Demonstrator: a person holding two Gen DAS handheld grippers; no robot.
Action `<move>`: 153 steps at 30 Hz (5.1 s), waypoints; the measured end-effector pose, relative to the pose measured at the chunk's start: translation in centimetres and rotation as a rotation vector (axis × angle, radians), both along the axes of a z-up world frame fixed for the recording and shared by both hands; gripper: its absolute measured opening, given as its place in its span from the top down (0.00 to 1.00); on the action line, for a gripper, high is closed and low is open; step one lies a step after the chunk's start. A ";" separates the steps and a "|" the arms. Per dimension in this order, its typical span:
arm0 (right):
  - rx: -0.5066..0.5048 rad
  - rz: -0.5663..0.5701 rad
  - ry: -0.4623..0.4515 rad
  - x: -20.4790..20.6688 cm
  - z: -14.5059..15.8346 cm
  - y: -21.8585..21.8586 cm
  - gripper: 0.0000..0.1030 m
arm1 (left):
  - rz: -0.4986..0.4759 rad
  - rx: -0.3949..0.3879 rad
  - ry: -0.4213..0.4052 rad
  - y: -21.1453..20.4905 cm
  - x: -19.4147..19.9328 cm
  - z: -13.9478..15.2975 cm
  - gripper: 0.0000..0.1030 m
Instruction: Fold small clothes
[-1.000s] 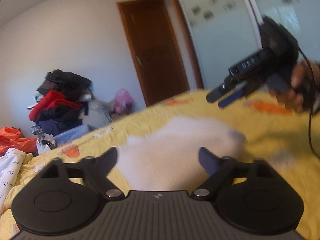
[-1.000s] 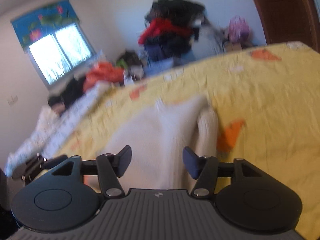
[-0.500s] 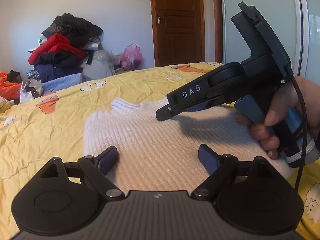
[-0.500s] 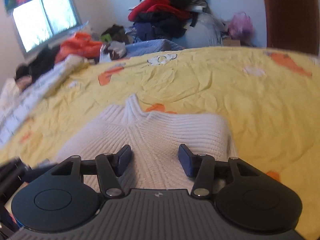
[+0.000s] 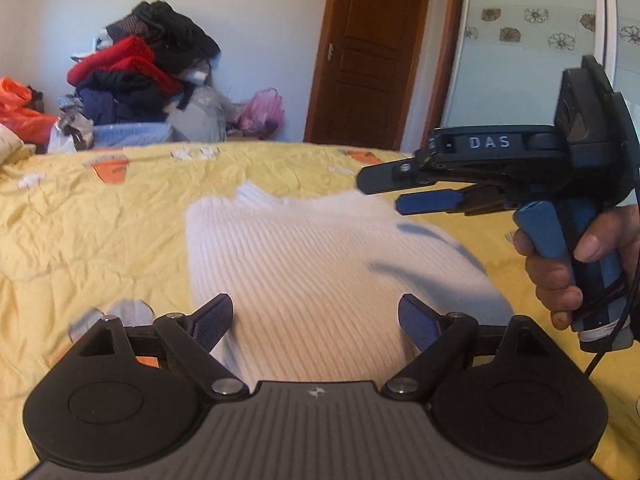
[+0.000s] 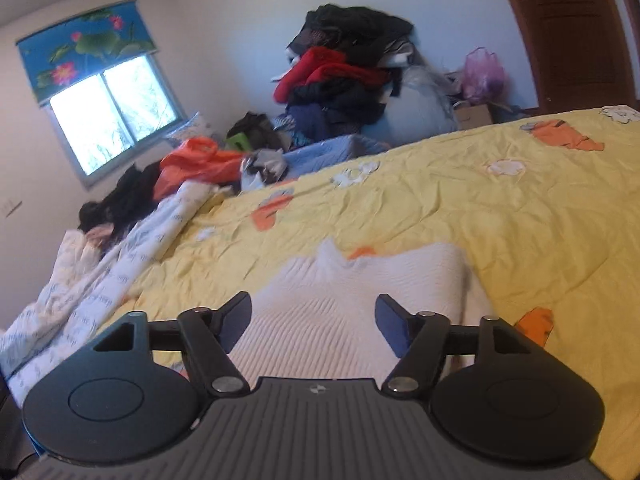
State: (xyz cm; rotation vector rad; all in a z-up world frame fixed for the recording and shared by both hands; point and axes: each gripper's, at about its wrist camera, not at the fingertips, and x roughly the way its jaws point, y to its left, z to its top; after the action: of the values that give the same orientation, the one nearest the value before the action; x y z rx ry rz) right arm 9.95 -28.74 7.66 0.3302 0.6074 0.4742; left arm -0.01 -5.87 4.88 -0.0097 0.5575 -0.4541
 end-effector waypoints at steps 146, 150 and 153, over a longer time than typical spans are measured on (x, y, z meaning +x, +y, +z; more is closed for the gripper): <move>-0.464 -0.261 0.044 -18.0 -8.7 11.7 0.00 | 0.367 0.177 0.141 7.2 -9.3 -5.3 0.00; -0.464 -0.261 0.043 -18.0 -8.7 11.6 0.00 | 0.367 0.177 0.142 7.1 -9.3 -5.3 0.00; -0.464 -0.261 0.043 -18.0 -8.7 11.6 0.00 | 0.367 0.177 0.141 7.2 -9.3 -5.3 0.00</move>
State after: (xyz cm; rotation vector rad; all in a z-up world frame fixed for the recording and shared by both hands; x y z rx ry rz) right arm -8.02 -17.13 -1.07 -0.0245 0.6849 0.0676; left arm -9.32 1.29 -0.39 0.0253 0.7170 -0.0455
